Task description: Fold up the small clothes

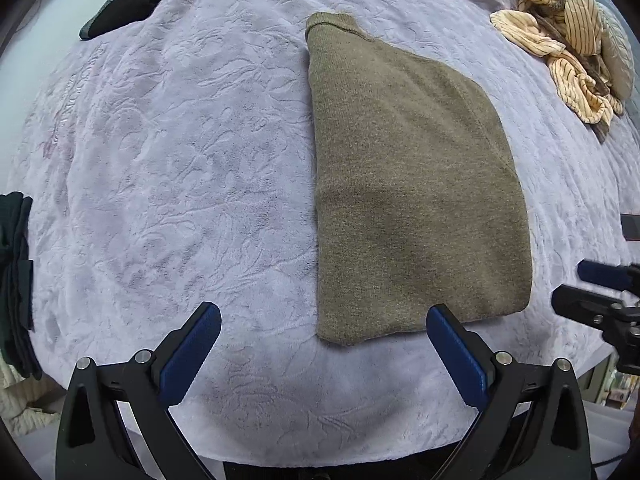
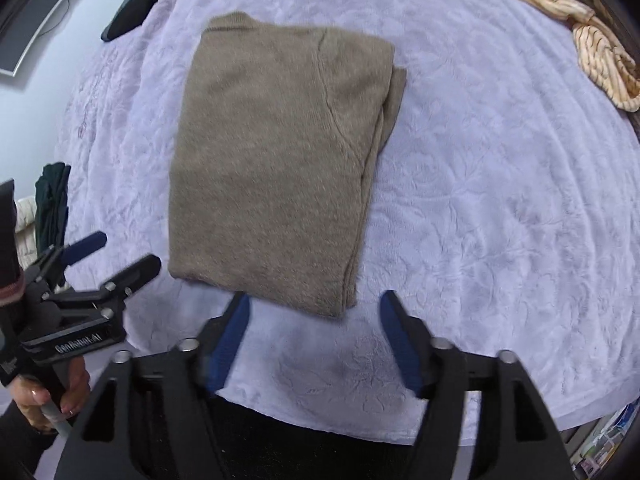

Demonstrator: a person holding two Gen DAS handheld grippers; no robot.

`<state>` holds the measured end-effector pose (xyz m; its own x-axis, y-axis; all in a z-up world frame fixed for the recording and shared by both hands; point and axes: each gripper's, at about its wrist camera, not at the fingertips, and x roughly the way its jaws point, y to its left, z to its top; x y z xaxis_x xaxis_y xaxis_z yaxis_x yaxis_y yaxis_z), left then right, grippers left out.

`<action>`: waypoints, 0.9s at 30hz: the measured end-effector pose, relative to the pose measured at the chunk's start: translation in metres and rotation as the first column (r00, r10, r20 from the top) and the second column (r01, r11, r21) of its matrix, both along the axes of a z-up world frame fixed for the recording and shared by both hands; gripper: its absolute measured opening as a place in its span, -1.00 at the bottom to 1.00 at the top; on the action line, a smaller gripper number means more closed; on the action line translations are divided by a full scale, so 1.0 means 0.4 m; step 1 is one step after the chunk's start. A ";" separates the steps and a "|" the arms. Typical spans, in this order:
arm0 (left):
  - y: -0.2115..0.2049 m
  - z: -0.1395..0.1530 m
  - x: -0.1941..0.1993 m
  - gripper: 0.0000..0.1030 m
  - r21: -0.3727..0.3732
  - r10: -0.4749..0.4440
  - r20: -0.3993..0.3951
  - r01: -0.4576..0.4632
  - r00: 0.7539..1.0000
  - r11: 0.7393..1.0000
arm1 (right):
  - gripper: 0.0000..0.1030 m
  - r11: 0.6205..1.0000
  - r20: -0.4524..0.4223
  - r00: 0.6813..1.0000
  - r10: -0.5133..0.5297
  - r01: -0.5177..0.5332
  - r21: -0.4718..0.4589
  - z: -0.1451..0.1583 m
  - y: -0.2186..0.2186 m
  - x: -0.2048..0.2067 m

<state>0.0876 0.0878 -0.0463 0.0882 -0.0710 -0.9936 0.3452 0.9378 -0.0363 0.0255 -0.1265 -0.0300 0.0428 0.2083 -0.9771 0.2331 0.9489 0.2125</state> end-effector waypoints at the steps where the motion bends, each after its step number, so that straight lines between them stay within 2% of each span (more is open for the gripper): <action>1: -0.001 0.005 -0.001 1.00 0.016 -0.002 0.003 0.002 1.000 1.000 | 0.60 1.000 0.018 1.000 -0.011 0.011 -0.009 0.012 0.007 0.007; 4: -0.011 0.010 -0.006 1.00 0.034 0.004 0.000 -0.004 1.000 0.999 | 0.74 0.998 0.048 0.998 -0.050 0.052 -0.045 0.034 0.026 0.025; 6: -0.007 0.011 -0.004 1.00 0.040 0.011 -0.001 -0.011 1.000 0.999 | 1.00 0.994 0.058 0.995 -0.081 0.085 -0.064 0.043 0.028 0.033; 10: -0.004 0.021 -0.003 1.00 0.038 0.015 0.000 -0.015 1.000 0.999 | 0.99 0.985 0.065 0.990 -0.124 0.131 -0.111 0.052 0.036 0.042; 18: 0.004 0.032 0.011 1.00 0.037 0.038 0.003 -0.038 0.999 0.999 | 0.99 0.984 0.049 0.990 -0.134 0.139 -0.111 0.048 0.043 0.038; 27: -0.004 0.038 0.007 1.00 0.049 0.024 0.010 -0.024 1.000 0.999 | 0.99 0.986 0.035 0.992 -0.121 0.124 -0.111 0.044 0.046 0.041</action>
<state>0.0904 0.0861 -0.0312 0.0985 -0.0200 -0.9949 0.3225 0.9465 0.0129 0.0421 -0.1081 -0.0124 0.0891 0.0886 -0.9921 0.3443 0.9319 0.1142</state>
